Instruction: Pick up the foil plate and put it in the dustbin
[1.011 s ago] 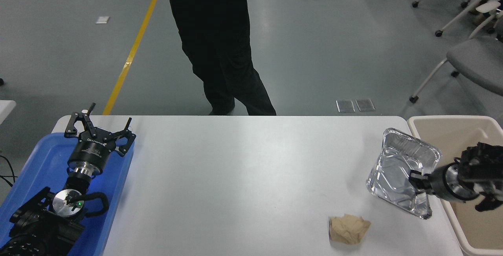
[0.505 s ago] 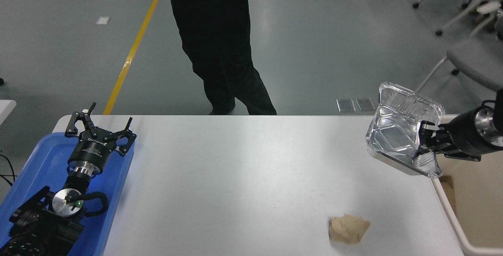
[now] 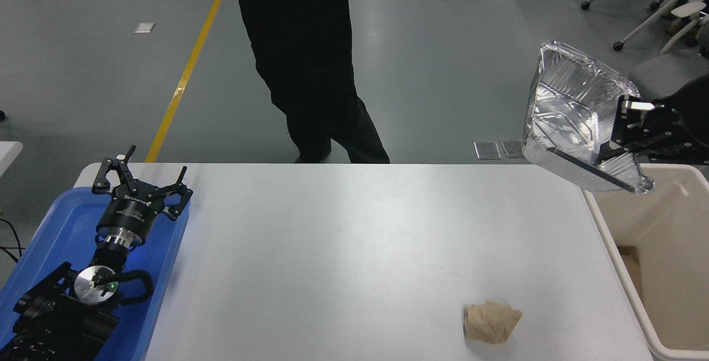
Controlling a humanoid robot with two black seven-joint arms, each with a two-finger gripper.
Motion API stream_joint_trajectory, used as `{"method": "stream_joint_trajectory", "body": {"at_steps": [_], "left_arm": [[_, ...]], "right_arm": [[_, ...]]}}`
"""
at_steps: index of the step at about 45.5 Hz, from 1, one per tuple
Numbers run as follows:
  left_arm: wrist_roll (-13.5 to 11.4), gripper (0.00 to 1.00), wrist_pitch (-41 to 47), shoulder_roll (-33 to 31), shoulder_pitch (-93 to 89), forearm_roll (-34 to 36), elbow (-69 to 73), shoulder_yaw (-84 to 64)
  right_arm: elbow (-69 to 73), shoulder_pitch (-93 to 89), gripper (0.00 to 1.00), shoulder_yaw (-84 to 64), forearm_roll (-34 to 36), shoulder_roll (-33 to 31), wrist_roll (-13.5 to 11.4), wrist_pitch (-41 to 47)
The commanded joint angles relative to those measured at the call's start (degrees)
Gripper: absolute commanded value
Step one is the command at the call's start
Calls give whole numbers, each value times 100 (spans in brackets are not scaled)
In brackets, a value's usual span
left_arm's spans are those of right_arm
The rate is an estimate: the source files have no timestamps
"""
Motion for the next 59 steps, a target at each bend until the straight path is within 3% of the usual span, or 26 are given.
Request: {"method": "stream_joint_trajectory", "body": {"at_steps": [1, 21, 27, 39, 50, 59], "left_arm": [[0, 99, 0, 0, 0, 0, 0, 2], [-9, 99, 0, 0, 9, -9, 0, -7], [-9, 99, 0, 0, 9, -9, 0, -7], [-17, 99, 0, 0, 9, -9, 0, -7], [-17, 99, 0, 0, 17, -9, 0, -16], [-17, 99, 0, 0, 17, -9, 0, -16]], "right_arm": [[-488, -110, 0, -523, 71, -57, -26, 15], [-3538, -3660, 0, -875, 3005, -172, -26, -64], [-4329, -4688, 0, -638, 3533, -154, -26, -73], [-5840, -7088, 0, 697, 3569, 48, -79, -662], [-7274, -8671, 0, 2235, 3385, 452, -650, -1004], [-7599, -9348, 0, 2983, 2726, 786, -738, -1654]]}}
